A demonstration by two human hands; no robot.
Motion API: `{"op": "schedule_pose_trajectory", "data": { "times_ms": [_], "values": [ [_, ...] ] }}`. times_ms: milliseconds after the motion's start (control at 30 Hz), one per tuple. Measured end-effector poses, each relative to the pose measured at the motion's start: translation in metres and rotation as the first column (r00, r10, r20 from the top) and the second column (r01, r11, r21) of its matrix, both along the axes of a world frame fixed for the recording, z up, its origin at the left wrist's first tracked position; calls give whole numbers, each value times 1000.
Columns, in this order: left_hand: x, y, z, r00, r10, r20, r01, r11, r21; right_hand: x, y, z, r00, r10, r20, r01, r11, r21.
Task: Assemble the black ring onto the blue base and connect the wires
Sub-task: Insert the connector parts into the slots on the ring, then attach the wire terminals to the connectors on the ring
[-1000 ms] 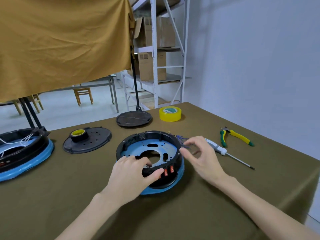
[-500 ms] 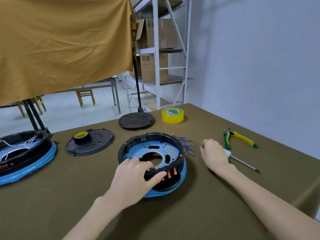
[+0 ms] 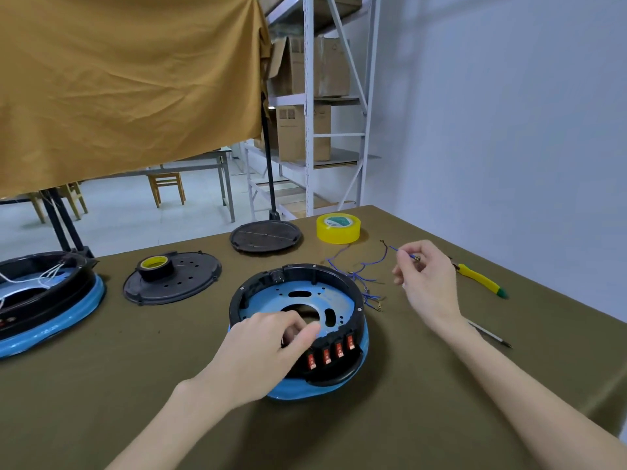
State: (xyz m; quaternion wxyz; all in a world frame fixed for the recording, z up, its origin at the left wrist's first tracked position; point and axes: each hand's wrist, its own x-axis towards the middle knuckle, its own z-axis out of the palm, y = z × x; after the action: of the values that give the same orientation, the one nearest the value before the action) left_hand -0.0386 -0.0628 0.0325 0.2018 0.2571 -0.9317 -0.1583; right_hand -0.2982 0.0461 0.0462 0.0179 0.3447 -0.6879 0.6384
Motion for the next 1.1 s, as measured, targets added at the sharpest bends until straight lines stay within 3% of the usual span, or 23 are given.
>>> {"op": "schedule_pose_trajectory", "data": {
  "times_ms": [133,333,433,600,667,800,967,1100],
  "values": [
    [2,-4,4,987,13,-159,10,989,145,15,-5,9,988,127,84,-113,981,-155],
    [3,-15,-1,990,46,-131,-43,999,25,19,-10,9,969,184,163,-168,980,-106],
    [3,-19,-4,975,79,-209,-79,997,10,21,-9,4,945,229,234,-210,972,-102],
    [4,-31,-3,903,220,-369,-144,964,223,28,-4,-4,878,342,334,-321,940,-119],
    [2,-34,0,886,253,-388,-117,933,339,29,-2,-3,852,379,361,-356,925,-131],
    [-2,-34,13,860,188,-474,97,853,513,36,2,-6,815,432,387,-429,898,-100],
    [-6,-31,20,776,200,-598,124,882,455,40,7,-9,827,424,368,-436,898,-56],
    [-5,-32,22,772,238,-590,107,866,488,38,6,-9,855,382,350,-418,908,30]
  ]
}}
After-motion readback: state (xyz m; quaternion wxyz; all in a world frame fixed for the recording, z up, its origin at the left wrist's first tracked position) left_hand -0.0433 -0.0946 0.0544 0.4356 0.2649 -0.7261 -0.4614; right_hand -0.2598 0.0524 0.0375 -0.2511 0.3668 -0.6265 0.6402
